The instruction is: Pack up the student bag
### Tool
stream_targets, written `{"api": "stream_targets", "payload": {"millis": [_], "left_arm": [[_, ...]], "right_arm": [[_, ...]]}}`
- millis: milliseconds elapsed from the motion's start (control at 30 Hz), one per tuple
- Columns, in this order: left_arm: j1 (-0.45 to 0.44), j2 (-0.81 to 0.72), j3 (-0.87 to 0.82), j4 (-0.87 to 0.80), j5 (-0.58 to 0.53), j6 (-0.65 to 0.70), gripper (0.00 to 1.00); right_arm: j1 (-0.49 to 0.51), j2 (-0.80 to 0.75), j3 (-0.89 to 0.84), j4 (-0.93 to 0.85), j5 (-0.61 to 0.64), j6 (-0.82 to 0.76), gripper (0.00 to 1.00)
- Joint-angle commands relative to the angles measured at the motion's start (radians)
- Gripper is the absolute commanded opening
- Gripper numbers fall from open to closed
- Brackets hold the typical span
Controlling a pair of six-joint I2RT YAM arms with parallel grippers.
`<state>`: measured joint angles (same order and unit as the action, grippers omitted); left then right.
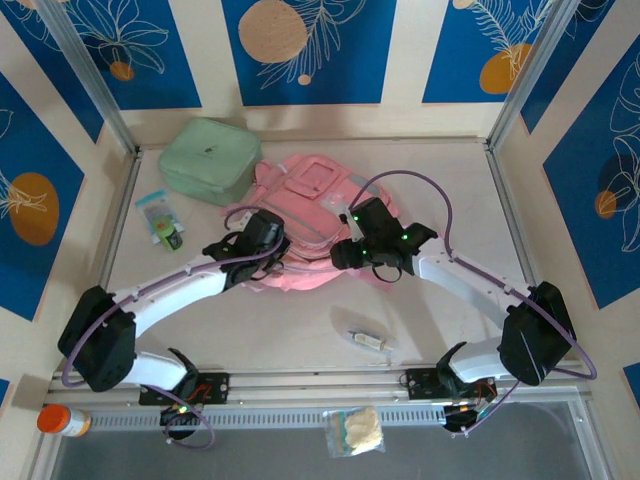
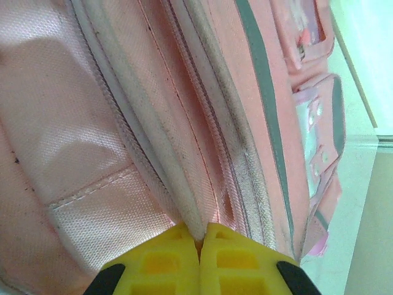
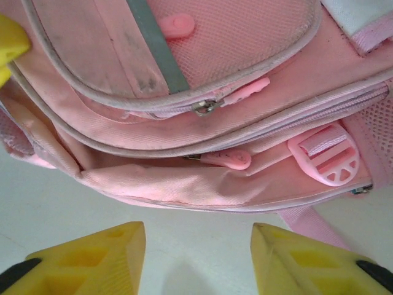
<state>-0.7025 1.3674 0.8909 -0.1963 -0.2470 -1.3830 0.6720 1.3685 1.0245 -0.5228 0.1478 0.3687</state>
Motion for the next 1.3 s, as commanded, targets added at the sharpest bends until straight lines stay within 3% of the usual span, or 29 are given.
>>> {"api": "stream_targets", "payload": {"millis": [0,200,500,733,1000,1267], "left_arm": [[0.030,-0.056,0.002,0.041,-0.009,0.039,0.00],[0.087,-0.103,-0.003,0.034,0.064,0.065,0.00],[0.118,-0.148,-0.019,0.072,0.126,0.029,0.00],[0.118,-0.150,-0.033,0.143,0.147,-0.041,0.00],[0.120,-0.146,0.003,0.158,0.142,-0.037,0.00],[0.123,-0.160,0.014,0.163,0.150,-0.024,0.00]], "right_arm": [[-0.001,-0.018,0.020,0.029,-0.072,-0.066,0.53],[0.047,0.053,0.051,0.035,-0.084,-0.120,0.56],[0.109,0.198,0.142,0.033,0.057,-0.144,0.56],[0.160,0.297,0.180,0.071,0.213,-0.038,0.59],[0.233,0.304,0.177,-0.025,0.443,0.220,0.66],[0.196,0.271,0.164,-0.010,0.436,0.246,0.70]]}}
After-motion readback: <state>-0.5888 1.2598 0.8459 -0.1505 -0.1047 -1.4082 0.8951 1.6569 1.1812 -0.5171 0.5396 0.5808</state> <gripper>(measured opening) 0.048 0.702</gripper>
